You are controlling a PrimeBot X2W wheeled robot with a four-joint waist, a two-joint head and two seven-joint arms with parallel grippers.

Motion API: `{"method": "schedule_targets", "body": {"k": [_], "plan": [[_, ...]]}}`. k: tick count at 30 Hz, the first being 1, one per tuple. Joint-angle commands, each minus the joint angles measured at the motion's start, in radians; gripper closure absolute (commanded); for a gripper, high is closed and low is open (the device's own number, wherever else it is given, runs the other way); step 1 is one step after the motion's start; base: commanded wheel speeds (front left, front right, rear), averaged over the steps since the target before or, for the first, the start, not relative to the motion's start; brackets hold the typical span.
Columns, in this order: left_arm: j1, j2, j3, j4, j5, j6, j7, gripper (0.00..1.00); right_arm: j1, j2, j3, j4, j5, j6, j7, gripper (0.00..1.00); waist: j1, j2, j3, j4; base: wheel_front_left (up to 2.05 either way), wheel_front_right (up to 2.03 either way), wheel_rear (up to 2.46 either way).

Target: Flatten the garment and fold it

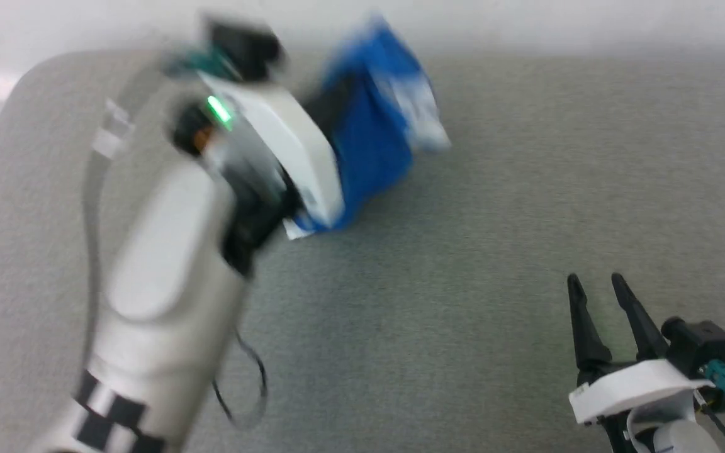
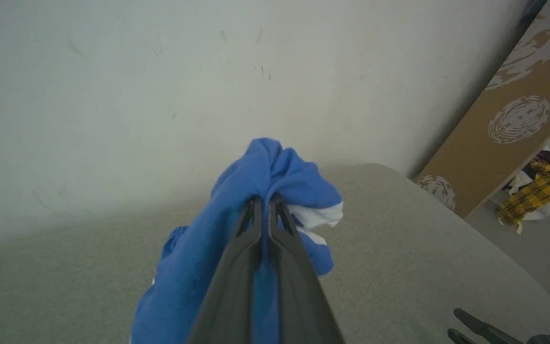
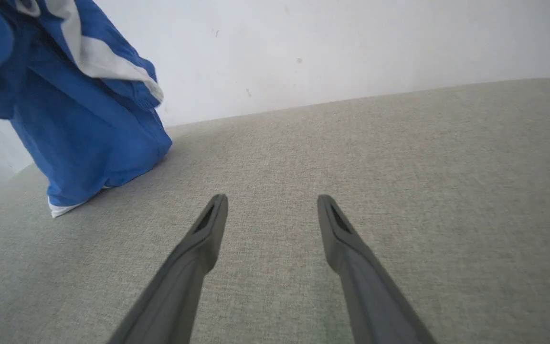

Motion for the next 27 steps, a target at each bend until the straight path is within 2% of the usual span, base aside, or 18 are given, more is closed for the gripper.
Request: {"method": "schedule_targets", "body": {"k": [1, 3, 7, 11, 12, 13, 18, 21, 24, 27], "plan": [[0.034, -0.005, -0.018, 0.007, -0.016, -0.007, 0.013, 1.00, 0.010, -0.001, -0.004, 0.004, 0.007, -0.001, -0.004, 0.00, 0.0001, 0.0000, -0.046, -0.059, 0.00, 0.00, 0.00], [0.105, -0.016, -0.091, 0.027, -0.067, -0.007, 0.070, 1.00, 0.022, -0.001, -0.008, 0.008, 0.012, -0.001, -0.005, 0.00, 0.0001, 0.0000, -0.055, -0.078, 0.00, 0.00, 0.00], [0.228, -0.003, -0.230, 0.085, -0.136, -0.007, 0.198, 1.00, 0.042, -0.001, -0.015, 0.004, 0.019, -0.001, -0.005, 0.00, 0.0001, 0.0000, -0.070, -0.102, 0.00, 0.00, 0.00], [0.305, 0.000, -0.274, 0.142, -0.210, -0.002, 0.330, 1.00, 0.059, -0.001, -0.022, -0.002, 0.023, -0.001, -0.005, 0.00, 0.0001, 0.0000, -0.084, -0.104, 0.00, 0.00, 0.00], [0.313, -0.002, -0.268, 0.142, -0.228, 0.001, 0.343, 0.55, 0.063, -0.001, -0.026, -0.004, 0.024, -0.001, -0.005, 0.00, 0.0001, 0.0000, -0.089, -0.100, 0.00, 0.00, 0.00], [0.317, -0.005, -0.250, 0.132, -0.243, 0.007, 0.333, 0.00, 0.065, -0.001, -0.028, -0.005, 0.024, -0.001, -0.005, 0.00, 0.0001, 0.0000, -0.093, -0.095, 0.00, 0.00, 0.00], [0.327, -0.011, -0.103, 0.042, -0.310, 0.045, 0.177, 0.00, 0.077, -0.001, -0.027, -0.009, 0.024, -0.001, -0.005, 0.00, 0.0001, 0.0000, -0.121, -0.063, 0.00, 0.00, 0.00], [0.354, -0.015, 0.028, -0.026, -0.352, 0.064, 0.013, 0.00, 0.081, -0.001, -0.024, -0.010, 0.027, -0.001, -0.005, 0.00, 0.0001, 0.0000, -0.139, -0.048, 0.00, 0.00, 0.00], [0.399, 0.013, 0.132, -0.081, -0.310, 0.083, -0.188, 0.00, 0.081, -0.001, -0.025, -0.011, 0.035, -0.001, -0.005, 0.00, 0.0001, 0.0000, -0.152, -0.037, 0.00, 0.00, 0.00], [0.465, 0.058, 0.191, -0.113, -0.191, 0.118, -0.403, 0.00, 0.082, -0.001, -0.023, -0.011, 0.041, -0.001, -0.005, 0.00, 0.0001, 0.0000, -0.161, -0.028, 0.00, 0.00, 0.00]]}}
